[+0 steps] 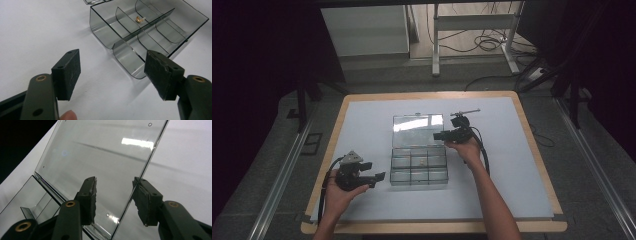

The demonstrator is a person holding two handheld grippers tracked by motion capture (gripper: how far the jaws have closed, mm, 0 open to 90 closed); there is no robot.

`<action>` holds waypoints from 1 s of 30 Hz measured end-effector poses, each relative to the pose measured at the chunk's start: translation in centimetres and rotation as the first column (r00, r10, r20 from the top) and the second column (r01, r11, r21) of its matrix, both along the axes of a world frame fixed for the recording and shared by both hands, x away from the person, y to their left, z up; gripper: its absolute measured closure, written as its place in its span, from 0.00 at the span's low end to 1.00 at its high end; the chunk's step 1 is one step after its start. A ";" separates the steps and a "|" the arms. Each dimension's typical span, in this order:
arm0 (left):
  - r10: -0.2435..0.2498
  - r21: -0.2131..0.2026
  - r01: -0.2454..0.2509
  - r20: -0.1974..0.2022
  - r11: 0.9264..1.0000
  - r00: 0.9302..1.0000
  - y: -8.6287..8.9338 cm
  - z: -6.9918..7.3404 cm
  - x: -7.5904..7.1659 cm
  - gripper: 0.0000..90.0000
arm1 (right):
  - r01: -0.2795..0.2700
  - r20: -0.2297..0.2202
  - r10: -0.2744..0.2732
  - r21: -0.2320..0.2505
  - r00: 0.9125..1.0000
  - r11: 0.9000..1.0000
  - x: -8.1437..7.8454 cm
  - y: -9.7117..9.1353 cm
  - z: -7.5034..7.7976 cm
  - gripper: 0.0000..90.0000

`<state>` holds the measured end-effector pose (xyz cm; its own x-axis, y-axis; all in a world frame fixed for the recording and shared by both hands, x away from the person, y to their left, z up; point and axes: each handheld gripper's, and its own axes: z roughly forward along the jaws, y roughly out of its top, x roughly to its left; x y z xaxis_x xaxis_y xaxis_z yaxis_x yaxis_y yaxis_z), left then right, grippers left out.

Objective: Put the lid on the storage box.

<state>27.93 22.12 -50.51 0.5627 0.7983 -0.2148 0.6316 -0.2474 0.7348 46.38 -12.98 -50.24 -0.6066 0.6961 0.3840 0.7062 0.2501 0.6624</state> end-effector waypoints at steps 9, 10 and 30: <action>-0.004 0.009 0.004 -0.008 1.000 1.000 -0.2 -0.3 0.1 0.33 | -0.002 0.019 0.002 0.001 1.000 1.000 -0.3 -0.2 0.3 0.64; -0.004 0.010 0.004 -0.008 1.000 1.000 -0.2 -0.3 0.1 0.33 | -0.003 0.023 0.003 0.000 1.000 1.000 -0.4 -0.2 0.3 0.64; -0.011 0.012 0.011 -0.025 1.000 1.000 -0.4 -0.6 0.3 0.33 | -0.014 0.072 0.014 -0.010 0.997 1.000 -1.1 -0.5 0.9 0.71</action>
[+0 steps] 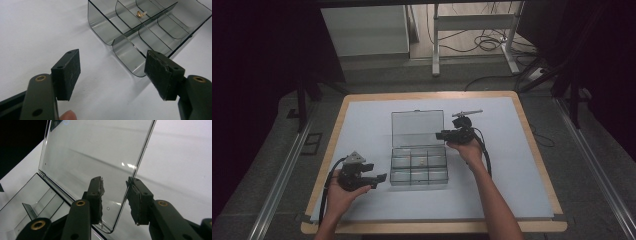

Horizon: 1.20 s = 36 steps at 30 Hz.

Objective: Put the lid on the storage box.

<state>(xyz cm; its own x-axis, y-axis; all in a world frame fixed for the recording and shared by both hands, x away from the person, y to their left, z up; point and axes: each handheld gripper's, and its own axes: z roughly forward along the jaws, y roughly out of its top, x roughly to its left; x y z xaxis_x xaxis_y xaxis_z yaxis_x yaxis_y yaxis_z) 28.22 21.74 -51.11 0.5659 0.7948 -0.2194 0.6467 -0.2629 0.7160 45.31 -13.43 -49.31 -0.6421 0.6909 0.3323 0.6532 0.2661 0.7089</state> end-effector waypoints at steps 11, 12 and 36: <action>0.003 -0.002 -0.003 -0.001 1.000 1.000 0.1 -0.1 0.1 0.33 | -0.005 0.013 0.005 0.009 1.000 1.000 -0.2 -0.2 0.0 0.74; 0.002 -0.002 -0.002 -0.001 1.000 1.000 0.1 -0.1 0.1 0.33 | -0.006 0.015 0.006 0.010 1.000 1.000 -0.2 -0.2 0.1 0.75; -0.002 0.001 0.002 -0.002 1.000 1.000 0.0 0.0 0.0 0.33 | -0.011 0.040 0.011 0.004 0.999 1.000 -0.6 -0.4 0.5 0.79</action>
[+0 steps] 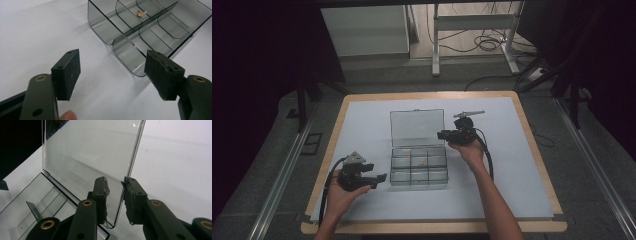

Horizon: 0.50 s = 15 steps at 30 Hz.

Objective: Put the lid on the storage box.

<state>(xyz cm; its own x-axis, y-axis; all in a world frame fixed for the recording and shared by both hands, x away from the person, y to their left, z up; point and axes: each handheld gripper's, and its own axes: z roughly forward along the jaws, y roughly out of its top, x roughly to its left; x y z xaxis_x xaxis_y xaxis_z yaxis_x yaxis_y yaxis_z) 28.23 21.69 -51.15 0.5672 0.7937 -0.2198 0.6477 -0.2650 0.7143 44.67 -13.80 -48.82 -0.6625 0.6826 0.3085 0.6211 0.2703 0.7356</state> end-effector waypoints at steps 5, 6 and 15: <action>0.000 -0.002 0.000 0.006 1.000 1.000 0.0 0.2 -0.1 0.33 | 0.000 0.003 0.000 -0.002 1.000 1.000 -0.1 0.0 0.1 0.80; 0.001 -0.002 -0.001 0.008 1.000 1.000 0.0 0.2 -0.1 0.33 | 0.001 0.005 -0.001 -0.003 1.000 1.000 -0.1 0.0 0.1 0.80; 0.000 -0.001 0.000 0.006 1.000 1.000 0.0 0.2 -0.1 0.33 | 0.002 0.011 -0.002 -0.003 1.000 1.000 -0.3 0.0 0.2 0.81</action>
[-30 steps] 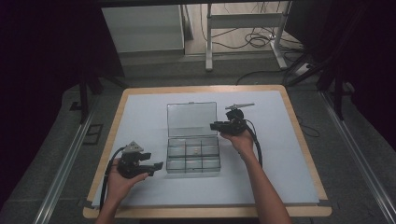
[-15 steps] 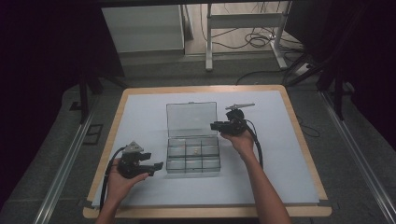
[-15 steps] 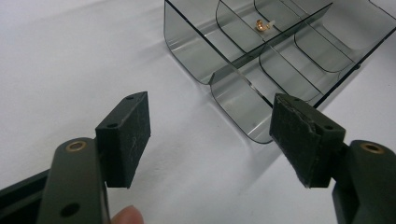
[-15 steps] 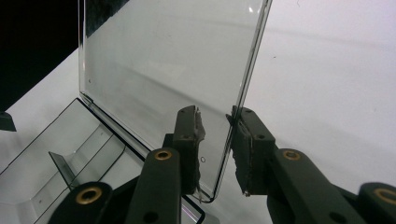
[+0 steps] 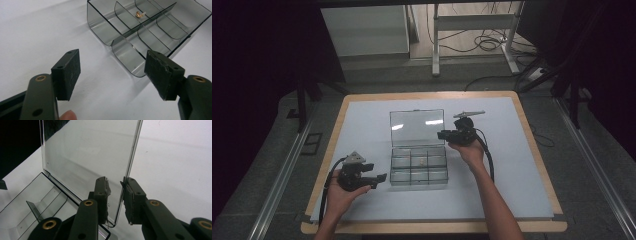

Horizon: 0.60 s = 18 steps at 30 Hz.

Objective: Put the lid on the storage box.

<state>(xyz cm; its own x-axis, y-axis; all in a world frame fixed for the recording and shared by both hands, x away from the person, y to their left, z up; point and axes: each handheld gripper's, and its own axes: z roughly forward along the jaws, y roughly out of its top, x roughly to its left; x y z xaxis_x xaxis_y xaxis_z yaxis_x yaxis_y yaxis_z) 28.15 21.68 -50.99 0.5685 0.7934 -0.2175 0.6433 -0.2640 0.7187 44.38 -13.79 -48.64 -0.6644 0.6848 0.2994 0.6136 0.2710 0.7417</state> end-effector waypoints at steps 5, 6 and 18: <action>0.000 0.003 0.000 0.000 1.000 1.000 -0.1 0.0 0.0 0.33 | 0.003 0.007 -0.003 0.005 1.000 1.000 -0.1 0.0 0.0 0.81; 0.001 0.003 -0.001 0.000 1.000 1.000 -0.1 0.0 0.0 0.33 | 0.003 0.007 -0.003 0.007 1.000 1.000 -0.1 0.0 0.0 0.81; 0.000 0.002 0.000 0.000 1.000 1.000 0.0 0.0 0.0 0.33 | 0.004 0.027 -0.004 0.012 1.000 1.000 -0.4 -0.1 -0.1 0.82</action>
<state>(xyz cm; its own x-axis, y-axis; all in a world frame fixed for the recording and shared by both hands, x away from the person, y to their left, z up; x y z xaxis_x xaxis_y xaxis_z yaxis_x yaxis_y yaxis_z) 28.16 21.68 -51.03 0.5682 0.7940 -0.2161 0.6436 -0.2652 0.7179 44.01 -13.88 -48.71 -0.6697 0.6839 0.2896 0.5943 0.2596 0.7612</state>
